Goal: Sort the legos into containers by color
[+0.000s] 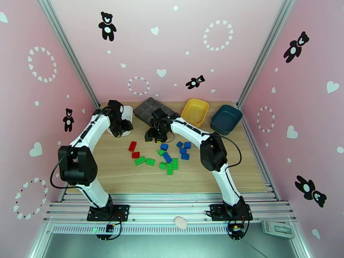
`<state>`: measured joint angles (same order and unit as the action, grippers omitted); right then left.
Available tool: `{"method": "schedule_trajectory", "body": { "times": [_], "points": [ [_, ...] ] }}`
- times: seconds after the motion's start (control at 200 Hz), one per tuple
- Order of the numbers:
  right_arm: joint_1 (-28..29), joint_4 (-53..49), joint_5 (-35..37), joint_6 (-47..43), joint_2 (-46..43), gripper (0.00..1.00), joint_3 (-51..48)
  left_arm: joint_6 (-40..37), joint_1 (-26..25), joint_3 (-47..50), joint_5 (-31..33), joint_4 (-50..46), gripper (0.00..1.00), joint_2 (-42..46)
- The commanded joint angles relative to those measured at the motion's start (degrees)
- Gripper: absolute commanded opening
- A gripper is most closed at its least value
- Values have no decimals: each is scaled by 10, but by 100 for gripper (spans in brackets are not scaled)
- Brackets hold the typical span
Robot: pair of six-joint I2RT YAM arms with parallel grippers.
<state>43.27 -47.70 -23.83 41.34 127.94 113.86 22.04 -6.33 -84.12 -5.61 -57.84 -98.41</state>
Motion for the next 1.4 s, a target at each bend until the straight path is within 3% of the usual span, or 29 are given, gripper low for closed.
{"method": "schedule_trajectory", "body": {
  "times": [0.0,0.435,1.011,1.391],
  "points": [
    [2,5,21,-8,-53,65,-38,-18,-26,32,40,7,62,4],
    [4,48,40,9,-126,65,-172,-30,-56,89,64,37,59,-71],
    [11,50,39,19,-123,63,-173,-44,-60,77,59,48,54,-134],
    [12,50,38,19,-121,62,-171,-36,-83,52,67,38,36,-132]
  ]
}}
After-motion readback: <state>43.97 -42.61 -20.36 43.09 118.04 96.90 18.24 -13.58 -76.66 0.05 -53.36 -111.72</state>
